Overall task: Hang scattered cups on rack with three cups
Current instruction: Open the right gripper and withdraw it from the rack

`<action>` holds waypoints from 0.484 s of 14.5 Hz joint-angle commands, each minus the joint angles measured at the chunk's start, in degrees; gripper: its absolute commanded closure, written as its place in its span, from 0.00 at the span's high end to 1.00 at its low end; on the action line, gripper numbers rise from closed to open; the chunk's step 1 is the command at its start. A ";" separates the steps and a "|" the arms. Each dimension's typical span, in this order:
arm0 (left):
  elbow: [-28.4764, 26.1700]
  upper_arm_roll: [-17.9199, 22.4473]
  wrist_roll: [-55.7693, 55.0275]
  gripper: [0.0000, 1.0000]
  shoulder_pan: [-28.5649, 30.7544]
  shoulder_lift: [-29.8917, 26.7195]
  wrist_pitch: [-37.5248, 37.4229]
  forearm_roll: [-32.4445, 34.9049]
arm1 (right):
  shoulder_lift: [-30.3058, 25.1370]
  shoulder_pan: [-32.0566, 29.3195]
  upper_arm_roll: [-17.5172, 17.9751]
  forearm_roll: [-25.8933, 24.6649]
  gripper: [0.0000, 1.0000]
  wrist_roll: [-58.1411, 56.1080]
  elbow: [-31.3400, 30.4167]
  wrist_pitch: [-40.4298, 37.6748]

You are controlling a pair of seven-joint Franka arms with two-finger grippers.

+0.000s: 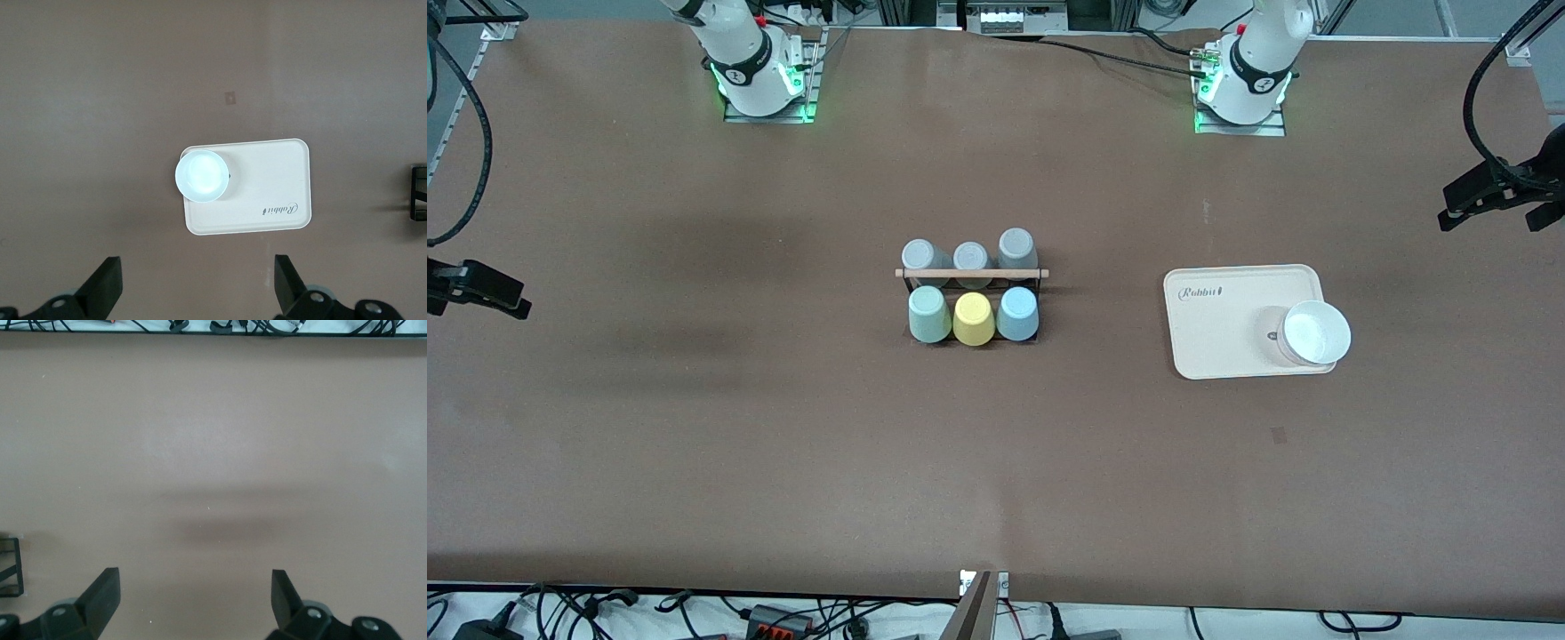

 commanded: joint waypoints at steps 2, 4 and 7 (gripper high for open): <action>1.52 -0.51 0.80 1.00 0.13 0.11 -1.22 0.24 | -9.45 0.51 -0.04 -0.70 1.00 -1.03 -15.59 6.97; 1.52 -0.69 0.63 1.00 0.05 0.11 -1.22 0.41 | -14.12 0.51 -0.04 -0.70 1.00 -0.94 -22.99 10.32; 1.52 -0.34 0.80 1.00 0.22 0.20 -1.31 0.33 | -16.41 0.68 0.05 -0.70 1.00 -0.51 -26.62 10.16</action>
